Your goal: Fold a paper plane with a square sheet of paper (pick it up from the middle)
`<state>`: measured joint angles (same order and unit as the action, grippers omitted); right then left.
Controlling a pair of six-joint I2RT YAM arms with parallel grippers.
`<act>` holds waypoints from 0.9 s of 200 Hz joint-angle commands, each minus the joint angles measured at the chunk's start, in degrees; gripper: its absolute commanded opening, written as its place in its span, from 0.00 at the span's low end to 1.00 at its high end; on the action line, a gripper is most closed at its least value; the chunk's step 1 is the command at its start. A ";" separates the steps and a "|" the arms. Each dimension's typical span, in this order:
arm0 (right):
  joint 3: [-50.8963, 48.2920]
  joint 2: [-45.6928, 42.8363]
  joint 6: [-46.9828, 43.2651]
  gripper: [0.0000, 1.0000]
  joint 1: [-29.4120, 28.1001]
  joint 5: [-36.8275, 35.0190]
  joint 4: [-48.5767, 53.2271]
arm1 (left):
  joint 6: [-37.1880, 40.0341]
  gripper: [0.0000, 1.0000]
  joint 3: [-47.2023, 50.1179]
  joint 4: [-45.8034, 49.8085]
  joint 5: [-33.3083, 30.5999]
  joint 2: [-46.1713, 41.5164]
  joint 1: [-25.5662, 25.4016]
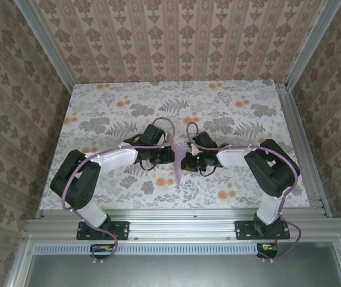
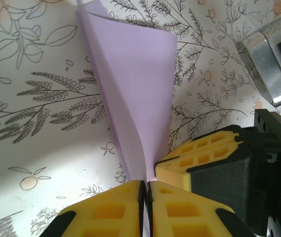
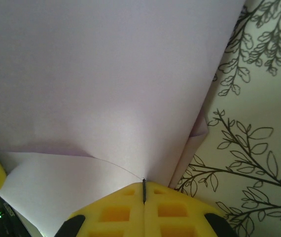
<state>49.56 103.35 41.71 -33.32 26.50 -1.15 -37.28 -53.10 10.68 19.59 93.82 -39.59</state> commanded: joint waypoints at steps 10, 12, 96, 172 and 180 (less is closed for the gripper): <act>-0.61 1.20 -0.85 0.00 -0.17 -1.17 0.28 | -0.51 0.13 -2.18 -0.72 1.85 2.10 -0.66; -0.65 1.16 -0.89 0.00 -0.17 -1.14 0.27 | -0.56 0.13 -2.29 -0.85 1.94 2.19 -0.70; -1.07 -0.60 -0.21 0.00 -0.08 -0.22 -1.41 | -1.53 0.13 -3.75 -2.91 2.55 5.27 -1.42; -1.90 -6.21 0.02 0.00 0.36 -0.61 -0.01 | -1.23 0.13 -3.91 -3.21 2.11 6.72 -1.42; -2.01 -6.73 -0.14 0.00 0.36 -0.83 0.58 | -1.25 0.13 -3.97 -3.31 2.20 6.92 -1.39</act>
<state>48.25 99.92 41.95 -33.26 26.48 -2.42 -37.91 -55.61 7.68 21.23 99.24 -40.84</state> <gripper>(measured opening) 0.068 0.127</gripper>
